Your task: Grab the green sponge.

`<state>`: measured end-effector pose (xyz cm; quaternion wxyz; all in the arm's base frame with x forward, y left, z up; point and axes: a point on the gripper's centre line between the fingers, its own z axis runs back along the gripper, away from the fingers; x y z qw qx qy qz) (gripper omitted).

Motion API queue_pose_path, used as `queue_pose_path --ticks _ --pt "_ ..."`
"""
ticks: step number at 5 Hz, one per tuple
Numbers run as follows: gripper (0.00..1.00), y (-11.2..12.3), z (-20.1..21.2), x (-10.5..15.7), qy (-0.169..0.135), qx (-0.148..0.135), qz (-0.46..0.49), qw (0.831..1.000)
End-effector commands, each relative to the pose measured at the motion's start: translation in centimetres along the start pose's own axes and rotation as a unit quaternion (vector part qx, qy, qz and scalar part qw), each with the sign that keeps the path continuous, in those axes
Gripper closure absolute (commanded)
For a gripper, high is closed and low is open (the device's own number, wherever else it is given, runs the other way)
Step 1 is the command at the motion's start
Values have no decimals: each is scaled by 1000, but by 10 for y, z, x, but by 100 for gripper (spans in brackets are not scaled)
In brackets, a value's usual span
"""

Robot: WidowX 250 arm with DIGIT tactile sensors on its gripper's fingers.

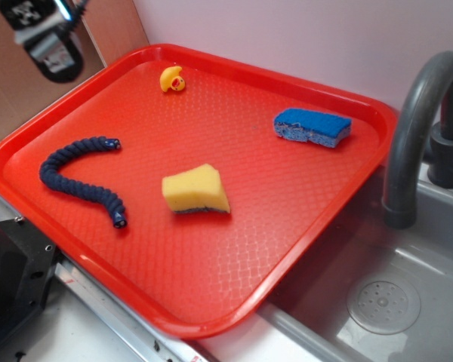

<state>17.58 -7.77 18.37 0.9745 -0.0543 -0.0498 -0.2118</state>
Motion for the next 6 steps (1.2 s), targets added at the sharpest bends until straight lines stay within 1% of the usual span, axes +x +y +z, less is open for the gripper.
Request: queue_pose_path --ticks 1,2,3,4,5,6 --pt "0 2 -48 16 27 -21 -9 999" --pt "0 13 -70 15 50 -17 -10 999" --pt "0 14 -100 17 73 -17 -19 997" --pt "0 10 -118 18 100 -23 -48 994" --pt "0 2 -137 14 121 -50 -76 988" --pt "0 3 -150 6 144 -40 -78 986"
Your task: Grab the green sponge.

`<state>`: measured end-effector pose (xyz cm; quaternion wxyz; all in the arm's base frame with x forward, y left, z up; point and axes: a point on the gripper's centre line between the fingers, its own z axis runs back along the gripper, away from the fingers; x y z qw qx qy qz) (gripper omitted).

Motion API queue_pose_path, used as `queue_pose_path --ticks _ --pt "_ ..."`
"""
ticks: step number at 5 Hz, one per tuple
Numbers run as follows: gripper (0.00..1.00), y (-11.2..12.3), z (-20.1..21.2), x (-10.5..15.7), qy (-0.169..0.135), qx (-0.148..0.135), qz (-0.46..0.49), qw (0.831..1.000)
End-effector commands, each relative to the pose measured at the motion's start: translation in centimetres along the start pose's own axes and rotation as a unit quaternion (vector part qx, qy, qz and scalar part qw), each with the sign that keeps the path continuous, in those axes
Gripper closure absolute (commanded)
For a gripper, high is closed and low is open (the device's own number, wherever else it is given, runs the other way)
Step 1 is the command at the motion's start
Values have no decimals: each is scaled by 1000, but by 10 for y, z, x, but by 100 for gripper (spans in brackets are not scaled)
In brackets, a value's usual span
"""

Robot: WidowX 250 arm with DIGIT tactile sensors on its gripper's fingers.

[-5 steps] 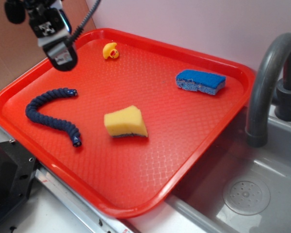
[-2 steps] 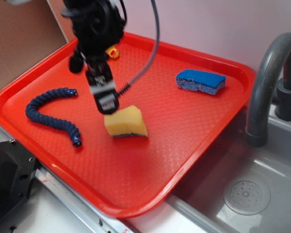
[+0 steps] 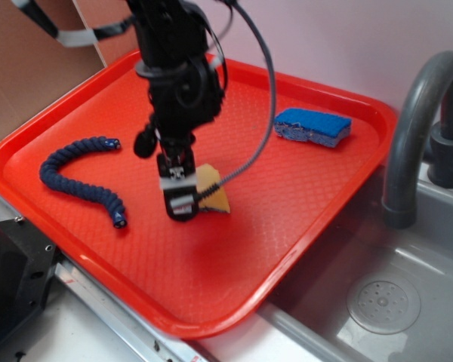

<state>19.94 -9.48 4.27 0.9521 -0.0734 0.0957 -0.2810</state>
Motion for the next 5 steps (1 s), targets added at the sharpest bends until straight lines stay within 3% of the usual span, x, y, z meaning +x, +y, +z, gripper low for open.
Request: queue_pose_path --ticks 1,2,3,5 --pt "0 10 -18 -7 23 16 12 1000" --pt "8 14 -24 -5 47 55 41 997" --pt "100 15 -24 -6 42 59 44 996" --pt "100 11 -10 -3 23 76 45 996"
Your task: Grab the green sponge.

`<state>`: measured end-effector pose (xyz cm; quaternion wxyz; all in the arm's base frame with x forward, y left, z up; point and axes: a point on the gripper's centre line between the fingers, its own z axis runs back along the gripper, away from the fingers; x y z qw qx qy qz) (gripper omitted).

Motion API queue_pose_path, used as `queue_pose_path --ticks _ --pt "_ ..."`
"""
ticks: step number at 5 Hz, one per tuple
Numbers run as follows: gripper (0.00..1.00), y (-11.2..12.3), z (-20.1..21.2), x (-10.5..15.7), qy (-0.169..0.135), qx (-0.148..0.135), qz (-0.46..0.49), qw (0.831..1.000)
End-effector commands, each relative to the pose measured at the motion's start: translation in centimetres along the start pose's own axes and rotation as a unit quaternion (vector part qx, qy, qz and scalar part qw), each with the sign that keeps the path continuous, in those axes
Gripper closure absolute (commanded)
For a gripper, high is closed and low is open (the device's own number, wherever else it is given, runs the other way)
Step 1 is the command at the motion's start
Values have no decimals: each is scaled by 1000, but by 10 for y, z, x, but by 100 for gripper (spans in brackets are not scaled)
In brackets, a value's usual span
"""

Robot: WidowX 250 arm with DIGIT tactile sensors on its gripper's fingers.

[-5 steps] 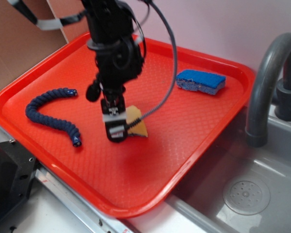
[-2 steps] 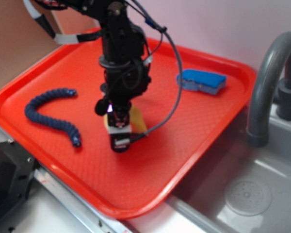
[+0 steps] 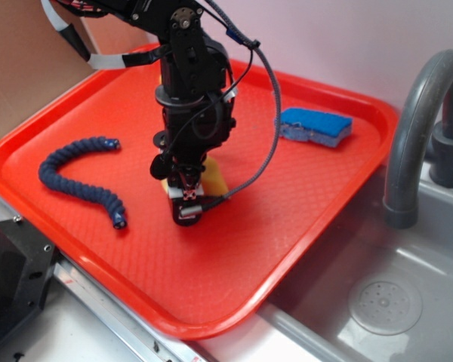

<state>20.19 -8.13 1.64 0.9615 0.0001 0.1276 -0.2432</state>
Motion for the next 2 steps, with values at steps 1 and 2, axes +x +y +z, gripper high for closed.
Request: queue_pose_path --ticks 1,2 --pt "100 19 64 -15 -88 -14 66 994" --pt "100 41 111 -42 -153 -15 145 977"
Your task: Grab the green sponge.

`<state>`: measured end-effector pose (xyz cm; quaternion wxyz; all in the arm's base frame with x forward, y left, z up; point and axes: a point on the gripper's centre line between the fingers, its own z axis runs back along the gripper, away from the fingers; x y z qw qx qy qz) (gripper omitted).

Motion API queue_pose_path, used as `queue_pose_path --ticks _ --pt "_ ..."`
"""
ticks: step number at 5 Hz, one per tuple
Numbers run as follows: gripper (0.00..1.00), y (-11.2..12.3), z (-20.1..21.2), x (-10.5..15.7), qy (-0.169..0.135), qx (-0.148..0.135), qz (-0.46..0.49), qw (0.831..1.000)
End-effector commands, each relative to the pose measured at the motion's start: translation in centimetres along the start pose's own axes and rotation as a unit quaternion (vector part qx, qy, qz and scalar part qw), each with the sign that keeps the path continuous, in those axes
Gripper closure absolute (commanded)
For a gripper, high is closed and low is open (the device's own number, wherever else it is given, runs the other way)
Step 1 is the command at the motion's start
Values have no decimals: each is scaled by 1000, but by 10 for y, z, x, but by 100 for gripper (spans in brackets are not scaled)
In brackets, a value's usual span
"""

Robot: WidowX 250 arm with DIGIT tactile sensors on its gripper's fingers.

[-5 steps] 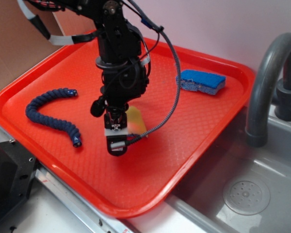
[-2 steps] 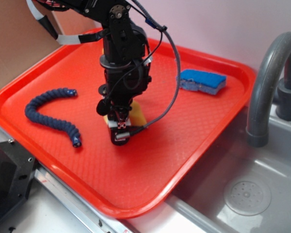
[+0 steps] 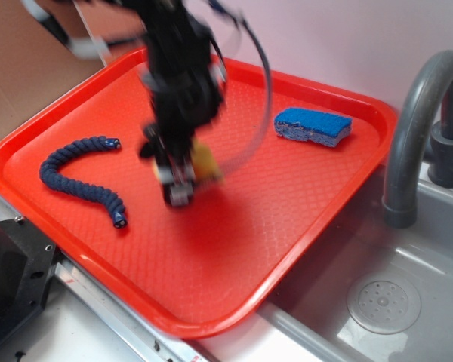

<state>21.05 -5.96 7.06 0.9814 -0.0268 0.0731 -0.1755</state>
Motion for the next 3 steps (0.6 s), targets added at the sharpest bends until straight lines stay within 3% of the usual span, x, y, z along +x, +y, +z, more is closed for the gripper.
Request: queue_pose_path --ticks 1,2,3 --pt "100 38 109 -40 -136 5 123 983" --pt "100 49 154 -64 -177 15 182 967" --pt "100 51 132 -39 -136 21 135 981"
